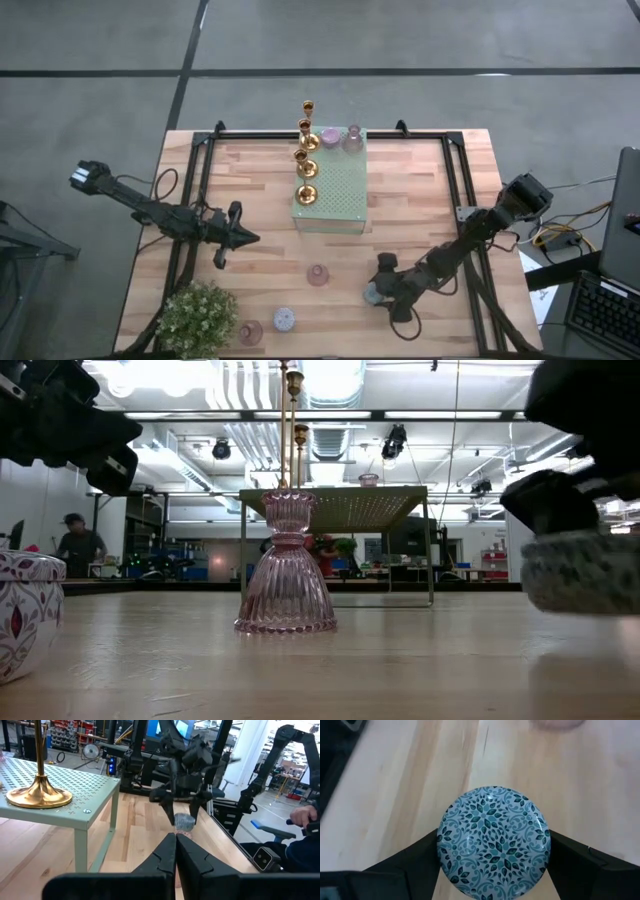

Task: Pick & Place candle stick holders
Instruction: Put the patterned light blue green scented candle on the shelf

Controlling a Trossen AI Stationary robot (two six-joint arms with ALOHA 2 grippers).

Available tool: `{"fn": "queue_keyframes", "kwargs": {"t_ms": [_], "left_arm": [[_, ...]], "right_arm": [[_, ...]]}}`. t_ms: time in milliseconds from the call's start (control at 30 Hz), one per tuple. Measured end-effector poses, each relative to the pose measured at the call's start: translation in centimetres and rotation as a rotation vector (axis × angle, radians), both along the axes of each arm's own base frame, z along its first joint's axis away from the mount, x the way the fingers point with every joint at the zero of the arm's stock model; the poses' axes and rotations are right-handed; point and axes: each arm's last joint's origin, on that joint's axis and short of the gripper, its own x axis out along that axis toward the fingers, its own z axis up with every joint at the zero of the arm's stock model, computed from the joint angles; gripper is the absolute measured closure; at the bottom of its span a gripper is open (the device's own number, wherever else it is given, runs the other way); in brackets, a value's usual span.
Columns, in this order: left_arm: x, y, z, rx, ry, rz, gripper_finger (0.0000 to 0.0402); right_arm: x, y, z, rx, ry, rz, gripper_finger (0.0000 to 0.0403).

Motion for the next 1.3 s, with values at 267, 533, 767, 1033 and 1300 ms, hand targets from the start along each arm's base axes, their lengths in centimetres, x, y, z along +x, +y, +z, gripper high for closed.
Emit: {"fn": "queue_keyframes", "kwargs": {"t_ms": [267,533,767,1033,1300], "left_arm": [[0.0,0.0,-0.1,0.006,0.013,0.0,0.0387],[0.0,0.0,-0.1,0.006,0.012,0.0,0.0387],[0.0,0.0,-0.2,0.009,0.02,-0.001,0.0388],[0.0,0.0,-0.3,0.014,0.031,-0.001,0.0388],[0.0,0.0,-0.3,0.015,0.033,-0.001,0.0387]], "right_arm": [[0.7,-2.5,5.1,-0.007,-0.117,-0.016,0.0107],[2.0,-7.7,11.7,-0.153,-0.134,-0.102,0.0104],[3.3,-13.0,15.8,-0.173,-0.192,-0.158,0.0104],[6.4,-19.2,16.8,-0.245,-0.094,-0.275,0.0103],[8.8,-24.2,15.9,-0.199,-0.062,-0.273,0.0103]]}}
